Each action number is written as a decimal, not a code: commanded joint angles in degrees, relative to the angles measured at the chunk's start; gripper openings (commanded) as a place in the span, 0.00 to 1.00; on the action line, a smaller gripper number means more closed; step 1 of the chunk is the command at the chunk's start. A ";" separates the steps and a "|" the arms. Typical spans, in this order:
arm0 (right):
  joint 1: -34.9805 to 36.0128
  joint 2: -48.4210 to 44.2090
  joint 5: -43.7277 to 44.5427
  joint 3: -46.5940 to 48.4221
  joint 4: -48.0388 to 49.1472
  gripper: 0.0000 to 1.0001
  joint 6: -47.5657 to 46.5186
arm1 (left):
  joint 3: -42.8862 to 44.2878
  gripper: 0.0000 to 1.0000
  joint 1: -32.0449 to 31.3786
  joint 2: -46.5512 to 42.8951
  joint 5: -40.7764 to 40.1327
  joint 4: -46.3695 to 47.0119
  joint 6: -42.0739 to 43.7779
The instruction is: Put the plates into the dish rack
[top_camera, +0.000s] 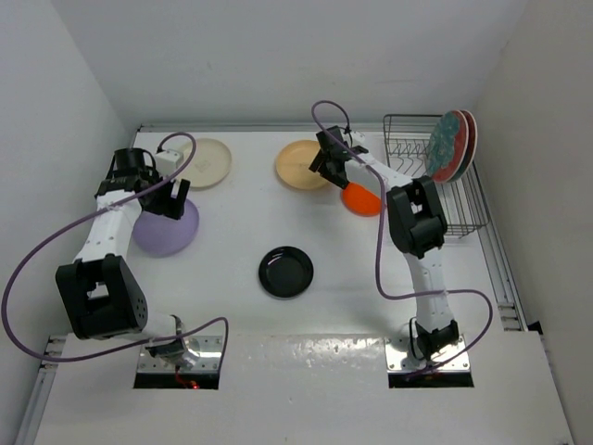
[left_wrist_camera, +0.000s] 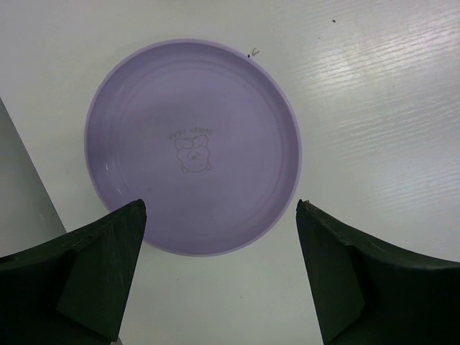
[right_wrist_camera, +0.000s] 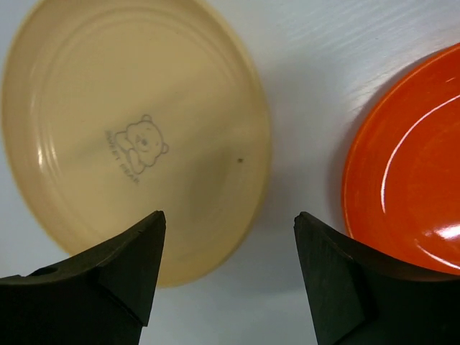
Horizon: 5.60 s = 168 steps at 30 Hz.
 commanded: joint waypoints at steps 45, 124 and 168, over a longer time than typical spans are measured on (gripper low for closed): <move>-18.39 -25.26 21.18 -2.82 27.50 0.00 -80.97 | 26.39 0.89 2.21 23.84 6.53 0.65 1.86; -9.79 -42.84 -16.55 -18.64 7.85 0.99 -60.60 | 13.99 0.00 16.64 23.94 26.12 -9.19 12.67; -19.45 -34.30 13.07 -11.94 8.51 0.00 -56.10 | 41.96 0.96 -7.28 25.69 12.33 -11.56 3.00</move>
